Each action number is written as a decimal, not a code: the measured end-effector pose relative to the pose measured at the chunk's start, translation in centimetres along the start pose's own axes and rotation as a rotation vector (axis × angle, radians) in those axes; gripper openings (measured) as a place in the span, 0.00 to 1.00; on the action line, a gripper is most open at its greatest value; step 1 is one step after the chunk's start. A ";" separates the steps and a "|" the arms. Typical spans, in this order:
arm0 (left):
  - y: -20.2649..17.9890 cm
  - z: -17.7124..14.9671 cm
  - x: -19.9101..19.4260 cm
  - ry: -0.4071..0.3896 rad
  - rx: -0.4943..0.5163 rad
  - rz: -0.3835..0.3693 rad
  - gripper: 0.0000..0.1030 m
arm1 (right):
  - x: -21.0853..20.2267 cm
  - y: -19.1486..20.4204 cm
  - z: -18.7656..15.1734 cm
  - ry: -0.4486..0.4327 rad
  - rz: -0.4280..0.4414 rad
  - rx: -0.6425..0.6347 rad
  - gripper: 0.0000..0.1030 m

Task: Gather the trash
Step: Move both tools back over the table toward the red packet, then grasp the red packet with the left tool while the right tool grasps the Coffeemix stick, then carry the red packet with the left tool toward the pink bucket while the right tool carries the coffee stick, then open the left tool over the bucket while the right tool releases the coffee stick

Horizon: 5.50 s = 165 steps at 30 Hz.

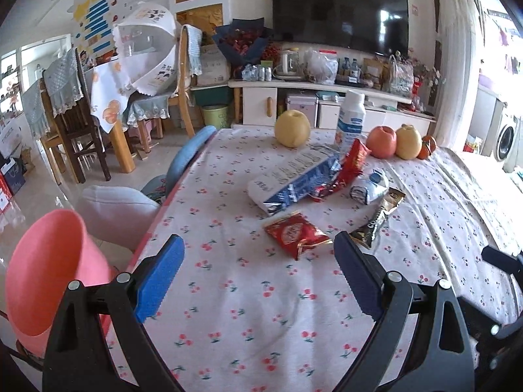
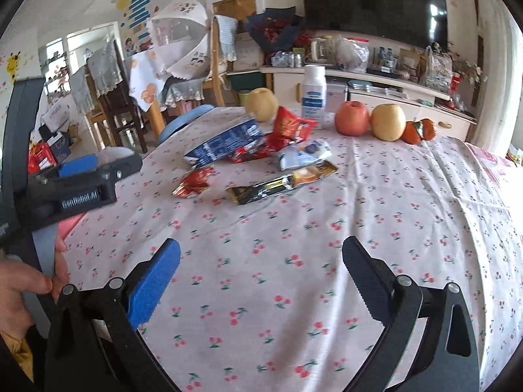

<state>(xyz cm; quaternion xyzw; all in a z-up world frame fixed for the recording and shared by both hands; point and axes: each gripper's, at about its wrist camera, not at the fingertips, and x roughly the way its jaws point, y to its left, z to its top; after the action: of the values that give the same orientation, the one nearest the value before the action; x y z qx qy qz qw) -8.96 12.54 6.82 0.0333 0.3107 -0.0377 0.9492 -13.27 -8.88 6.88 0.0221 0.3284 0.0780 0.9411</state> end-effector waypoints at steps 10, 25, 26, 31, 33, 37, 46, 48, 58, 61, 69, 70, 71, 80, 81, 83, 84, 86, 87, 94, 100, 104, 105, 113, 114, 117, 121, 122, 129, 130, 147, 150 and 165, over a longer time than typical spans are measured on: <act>-1.7 0.1 3.2 0.104 -0.049 -0.060 0.90 | 0.4 -4.2 1.8 0.000 -0.067 0.064 0.95; -2.6 1.2 8.6 0.199 -0.123 -0.025 0.90 | 6.1 -10.3 4.0 0.126 0.064 0.276 0.95; -2.5 1.2 8.9 0.206 -0.128 -0.021 0.90 | 6.5 -10.3 4.2 0.130 0.075 0.277 0.95; -1.8 1.4 10.0 0.232 -0.175 -0.020 0.83 | 8.6 -9.5 4.8 0.165 0.126 0.276 0.87; -1.7 1.4 10.4 0.243 -0.187 -0.014 0.79 | 9.5 -9.1 5.0 0.187 0.146 0.270 0.76; -1.8 1.2 11.6 0.271 -0.205 -0.016 0.71 | 10.7 -8.3 5.6 0.201 0.164 0.250 0.70; -1.5 1.2 12.9 0.289 -0.247 -0.019 0.57 | 13.2 -7.6 6.1 0.247 0.170 0.239 0.60; -1.5 1.2 12.9 0.289 -0.248 -0.020 0.56 | 13.6 -7.6 6.4 0.242 0.164 0.244 0.60; -2.3 0.9 12.8 0.291 -0.178 -0.037 0.51 | 15.4 -5.3 7.4 0.216 0.086 0.100 0.60; -2.7 0.9 12.9 0.289 -0.139 -0.029 0.51 | 15.9 -5.0 7.6 0.212 0.073 0.067 0.54; -3.9 0.6 13.1 0.282 -0.038 0.009 0.52 | 15.9 -3.9 7.8 0.215 0.068 -0.044 0.30; -3.9 0.6 13.0 0.279 -0.035 0.003 0.52 | 15.8 -3.9 7.8 0.216 0.065 -0.054 0.26; -3.9 0.6 13.0 0.278 -0.034 -0.004 0.51 | 15.6 -4.0 7.8 0.218 0.063 -0.066 0.24; -4.1 0.4 12.6 0.271 -0.022 -0.048 0.43 | 14.6 -4.7 7.2 0.226 0.076 -0.086 0.16; -4.1 0.4 12.5 0.270 -0.025 -0.055 0.42 | 14.5 -4.8 7.1 0.226 0.079 -0.081 0.15; -4.0 0.4 12.4 0.273 -0.035 -0.071 0.41 | 14.2 -5.1 7.1 0.225 0.095 -0.064 0.14; -3.9 0.4 12.2 0.274 -0.042 -0.080 0.41 | 14.0 -5.3 7.0 0.222 0.107 -0.051 0.13; -3.8 0.3 12.0 0.275 -0.049 -0.096 0.41 | 13.6 -5.6 7.0 0.215 0.121 -0.038 0.13; -3.7 0.3 11.9 0.275 -0.050 -0.101 0.40 | 13.3 -5.8 6.9 0.211 0.128 -0.031 0.12; -2.9 0.3 10.9 0.260 -0.073 -0.149 0.38 | 11.8 -6.0 6.4 0.200 0.161 -0.006 0.10; -1.9 0.2 9.7 0.236 -0.082 -0.175 0.38 | 10.5 -5.7 6.1 0.195 0.186 -0.002 0.09; -0.9 0.3 8.7 0.217 -0.096 -0.183 0.38 | 9.4 -4.9 5.8 0.190 0.224 0.005 0.09; -0.7 0.3 8.5 0.213 -0.099 -0.183 0.38 | 9.0 -4.6 5.8 0.186 0.235 0.004 0.09; 2.0 0.3 6.7 0.178 -0.132 -0.180 0.38 | 6.7 -2.1 5.7 0.152 0.301 -0.012 0.09; 2.4 0.3 6.5 0.174 -0.136 -0.178 0.38 | 6.6 -1.9 5.7 0.151 0.309 -0.011 0.09; 3.4 0.2 6.0 0.165 -0.149 -0.173 0.38 | 6.0 -0.8 5.8 0.142 0.333 -0.014 0.09; 4.6 0.1 5.3 0.151 -0.168 -0.165 0.38 | 5.5 0.7 5.9 0.131 0.344 -0.034 0.09; 5.0 0.1 5.2 0.147 -0.174 -0.163 0.38 | 5.5 1.0 5.9 0.129 0.344 -0.042 0.09; 7.5 0.2 3.6 0.111 -0.214 -0.146 0.38 | 5.2 4.1 6.4 0.125 0.391 -0.061 0.09; 8.0 0.2 3.4 0.106 -0.221 -0.143 0.38 | 5.2 4.3 6.5 0.124 0.400 -0.062 0.09; 18.5 -0.8 -1.5 -0.031 -0.469 -0.019 0.38 | 5.5 19.4 9.7 0.118 0.660 -0.126 0.09; 21.5 -1.6 -2.4 -0.055 -0.549 0.041 0.38 | 6.2 22.7 10.2 0.132 0.697 -0.152 0.09; 31.1 -5.7 -2.9 0.030 -0.798 0.311 0.80 | 11.1 31.3 10.2 0.225 0.697 -0.155 0.62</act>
<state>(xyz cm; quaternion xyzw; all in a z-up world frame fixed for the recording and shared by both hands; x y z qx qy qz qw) -11.83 44.18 5.19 -0.2894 0.3061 0.2297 0.8774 -2.45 23.88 10.94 0.0523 0.3955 0.4203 0.8150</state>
